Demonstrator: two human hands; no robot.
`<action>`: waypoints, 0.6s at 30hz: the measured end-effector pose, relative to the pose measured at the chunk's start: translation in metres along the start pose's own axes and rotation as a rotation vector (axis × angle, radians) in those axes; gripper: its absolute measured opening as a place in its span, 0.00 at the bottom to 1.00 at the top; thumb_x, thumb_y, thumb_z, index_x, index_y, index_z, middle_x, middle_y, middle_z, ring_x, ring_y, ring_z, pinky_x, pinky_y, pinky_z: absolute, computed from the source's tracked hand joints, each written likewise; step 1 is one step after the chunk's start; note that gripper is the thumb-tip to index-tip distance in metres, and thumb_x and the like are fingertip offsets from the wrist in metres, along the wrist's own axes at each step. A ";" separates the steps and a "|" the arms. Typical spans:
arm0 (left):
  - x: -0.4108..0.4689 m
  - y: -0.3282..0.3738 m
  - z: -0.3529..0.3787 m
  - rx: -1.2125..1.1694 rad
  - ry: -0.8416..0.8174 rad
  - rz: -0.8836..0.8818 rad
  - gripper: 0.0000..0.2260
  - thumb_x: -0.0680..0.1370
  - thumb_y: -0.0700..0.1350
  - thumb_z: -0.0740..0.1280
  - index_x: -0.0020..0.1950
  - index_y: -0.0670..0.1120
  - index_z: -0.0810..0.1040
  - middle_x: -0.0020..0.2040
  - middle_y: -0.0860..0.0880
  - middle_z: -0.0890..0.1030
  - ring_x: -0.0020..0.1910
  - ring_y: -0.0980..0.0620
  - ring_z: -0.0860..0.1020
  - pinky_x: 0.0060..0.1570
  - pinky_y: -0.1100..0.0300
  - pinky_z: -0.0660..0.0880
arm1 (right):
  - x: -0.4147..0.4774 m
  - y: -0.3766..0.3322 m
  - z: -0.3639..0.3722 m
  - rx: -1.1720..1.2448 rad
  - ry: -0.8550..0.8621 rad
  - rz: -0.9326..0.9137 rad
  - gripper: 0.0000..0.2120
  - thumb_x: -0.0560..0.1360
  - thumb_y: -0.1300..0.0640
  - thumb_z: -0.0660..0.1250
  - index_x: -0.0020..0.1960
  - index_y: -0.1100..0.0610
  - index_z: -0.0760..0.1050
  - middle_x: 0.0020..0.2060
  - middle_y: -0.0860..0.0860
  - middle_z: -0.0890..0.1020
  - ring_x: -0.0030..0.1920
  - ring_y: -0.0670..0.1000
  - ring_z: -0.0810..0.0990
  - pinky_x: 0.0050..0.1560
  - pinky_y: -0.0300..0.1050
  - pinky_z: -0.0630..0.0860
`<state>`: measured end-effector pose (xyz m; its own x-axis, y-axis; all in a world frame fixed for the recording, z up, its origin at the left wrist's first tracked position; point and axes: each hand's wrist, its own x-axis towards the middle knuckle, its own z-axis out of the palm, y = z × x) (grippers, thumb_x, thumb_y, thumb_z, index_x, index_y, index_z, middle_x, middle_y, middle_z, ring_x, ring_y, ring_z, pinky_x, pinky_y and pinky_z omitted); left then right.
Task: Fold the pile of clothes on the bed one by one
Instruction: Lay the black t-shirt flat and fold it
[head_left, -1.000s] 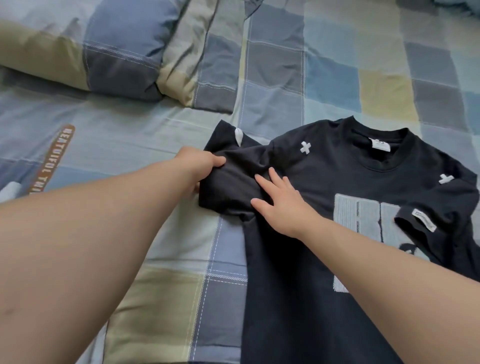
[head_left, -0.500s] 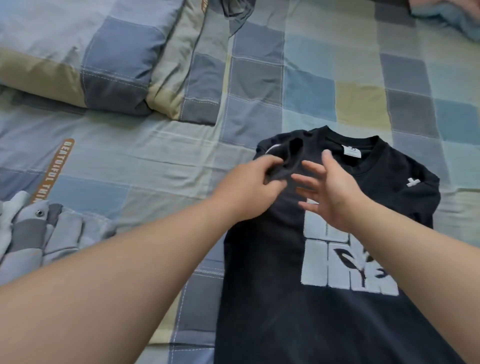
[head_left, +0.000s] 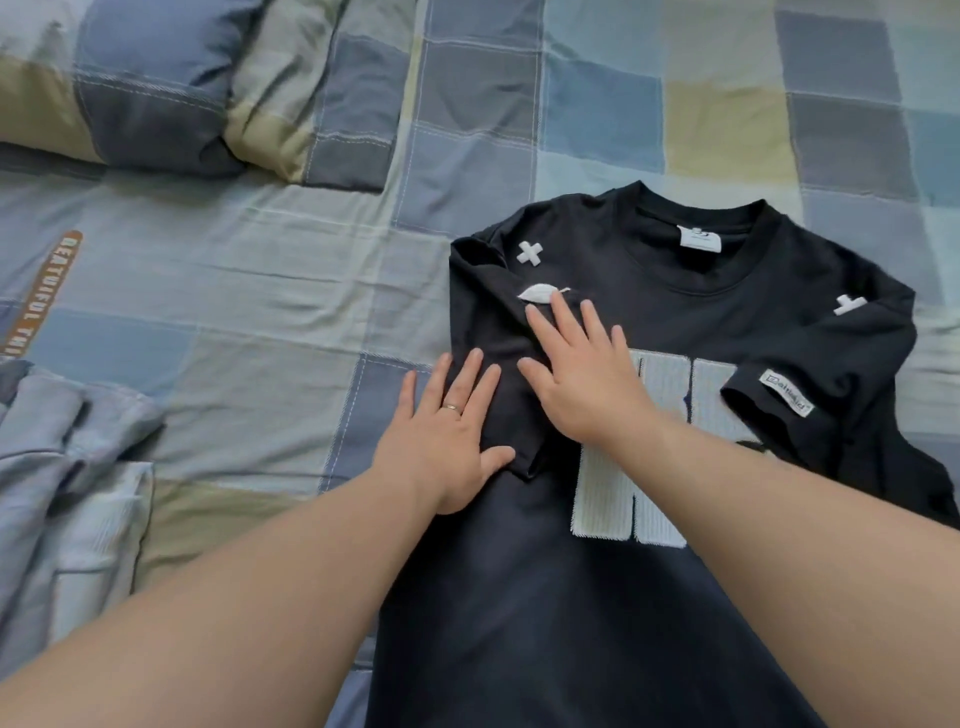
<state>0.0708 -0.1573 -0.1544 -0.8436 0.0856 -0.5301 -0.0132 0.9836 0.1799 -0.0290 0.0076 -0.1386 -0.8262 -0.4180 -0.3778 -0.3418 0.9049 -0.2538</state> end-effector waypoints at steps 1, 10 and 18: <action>0.003 0.000 0.004 0.001 0.022 -0.008 0.38 0.80 0.69 0.46 0.79 0.55 0.29 0.75 0.56 0.25 0.78 0.47 0.28 0.75 0.42 0.32 | -0.001 0.010 0.011 -0.039 -0.008 0.004 0.31 0.83 0.37 0.47 0.82 0.43 0.41 0.82 0.46 0.39 0.81 0.53 0.38 0.79 0.59 0.40; 0.004 0.033 -0.020 0.092 -0.089 -0.247 0.39 0.83 0.62 0.54 0.80 0.52 0.29 0.79 0.52 0.28 0.78 0.39 0.31 0.72 0.33 0.33 | -0.018 0.048 -0.012 -0.043 -0.197 -0.006 0.33 0.83 0.39 0.51 0.82 0.42 0.39 0.82 0.45 0.41 0.81 0.53 0.39 0.78 0.62 0.39; -0.040 0.116 -0.015 0.034 -0.057 -0.138 0.36 0.81 0.49 0.58 0.82 0.52 0.38 0.82 0.48 0.35 0.80 0.39 0.37 0.77 0.38 0.42 | -0.155 0.157 -0.030 -0.173 -0.048 0.186 0.32 0.83 0.42 0.51 0.82 0.46 0.41 0.82 0.52 0.44 0.81 0.58 0.43 0.79 0.59 0.50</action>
<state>0.0946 -0.0488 -0.1000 -0.8034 -0.0428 -0.5939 -0.1078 0.9914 0.0743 0.0317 0.2168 -0.0938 -0.8610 -0.2432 -0.4468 -0.2612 0.9650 -0.0220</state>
